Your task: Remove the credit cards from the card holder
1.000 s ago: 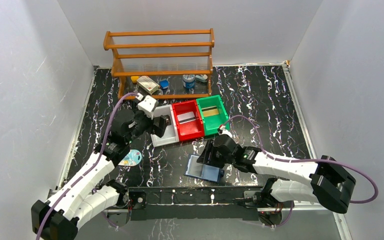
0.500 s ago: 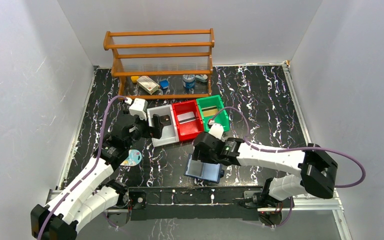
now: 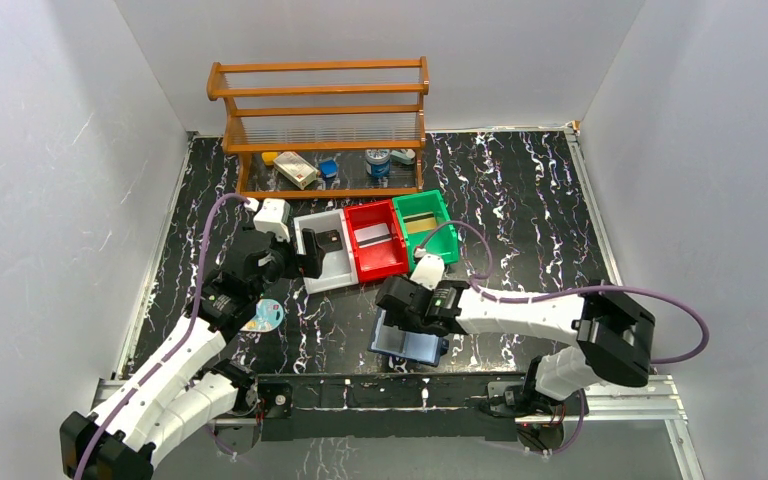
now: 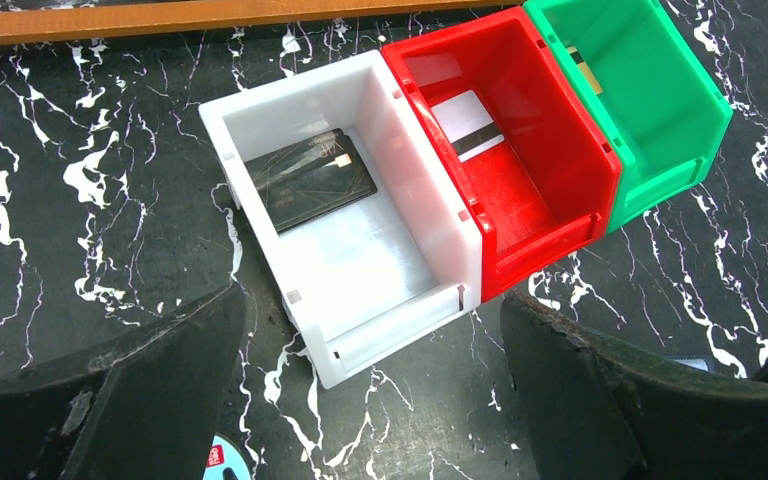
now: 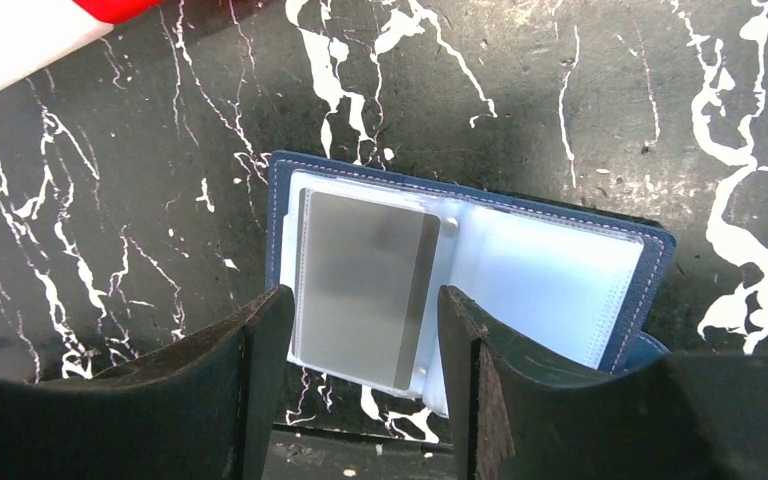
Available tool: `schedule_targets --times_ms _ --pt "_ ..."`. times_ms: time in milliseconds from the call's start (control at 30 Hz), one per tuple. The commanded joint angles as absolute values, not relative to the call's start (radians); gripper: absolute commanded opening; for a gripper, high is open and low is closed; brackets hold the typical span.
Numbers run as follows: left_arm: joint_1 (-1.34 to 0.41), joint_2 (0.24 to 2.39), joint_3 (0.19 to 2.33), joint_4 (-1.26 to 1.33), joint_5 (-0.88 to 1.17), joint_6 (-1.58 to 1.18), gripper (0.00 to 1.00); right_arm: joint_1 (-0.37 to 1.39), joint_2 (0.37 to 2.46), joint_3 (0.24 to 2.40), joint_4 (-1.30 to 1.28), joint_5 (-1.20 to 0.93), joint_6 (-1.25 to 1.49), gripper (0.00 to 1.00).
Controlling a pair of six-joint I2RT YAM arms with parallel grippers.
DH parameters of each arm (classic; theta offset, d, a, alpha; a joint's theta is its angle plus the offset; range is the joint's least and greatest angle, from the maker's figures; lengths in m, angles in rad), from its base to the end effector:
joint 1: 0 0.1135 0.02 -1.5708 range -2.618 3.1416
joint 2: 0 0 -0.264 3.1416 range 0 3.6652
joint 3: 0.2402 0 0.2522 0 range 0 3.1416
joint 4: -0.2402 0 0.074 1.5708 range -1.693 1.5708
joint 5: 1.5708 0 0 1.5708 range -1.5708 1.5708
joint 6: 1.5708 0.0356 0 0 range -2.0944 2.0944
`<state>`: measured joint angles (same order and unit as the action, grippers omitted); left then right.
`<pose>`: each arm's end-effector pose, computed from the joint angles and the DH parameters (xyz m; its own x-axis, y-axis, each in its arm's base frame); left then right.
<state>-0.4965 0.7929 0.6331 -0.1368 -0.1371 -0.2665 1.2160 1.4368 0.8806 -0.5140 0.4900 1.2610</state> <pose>0.1699 -0.0865 0.2899 -0.3419 -0.1115 -0.9331 0.2767 0.9370 -0.2133 0.1113 0.2521 0.2043 -0.8062 0.2429 -0.5395 0.0620 0.9415 0.3312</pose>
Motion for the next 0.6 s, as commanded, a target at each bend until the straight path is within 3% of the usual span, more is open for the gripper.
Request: schedule_targets --times_ms 0,567 --pt "-0.492 0.793 0.669 -0.141 -0.149 -0.279 0.98 1.22 1.479 0.93 -0.481 0.517 1.27 0.63" --pt "-0.492 0.801 0.673 -0.149 -0.149 -0.282 0.98 1.25 1.702 1.13 -0.687 0.555 1.26 0.62"
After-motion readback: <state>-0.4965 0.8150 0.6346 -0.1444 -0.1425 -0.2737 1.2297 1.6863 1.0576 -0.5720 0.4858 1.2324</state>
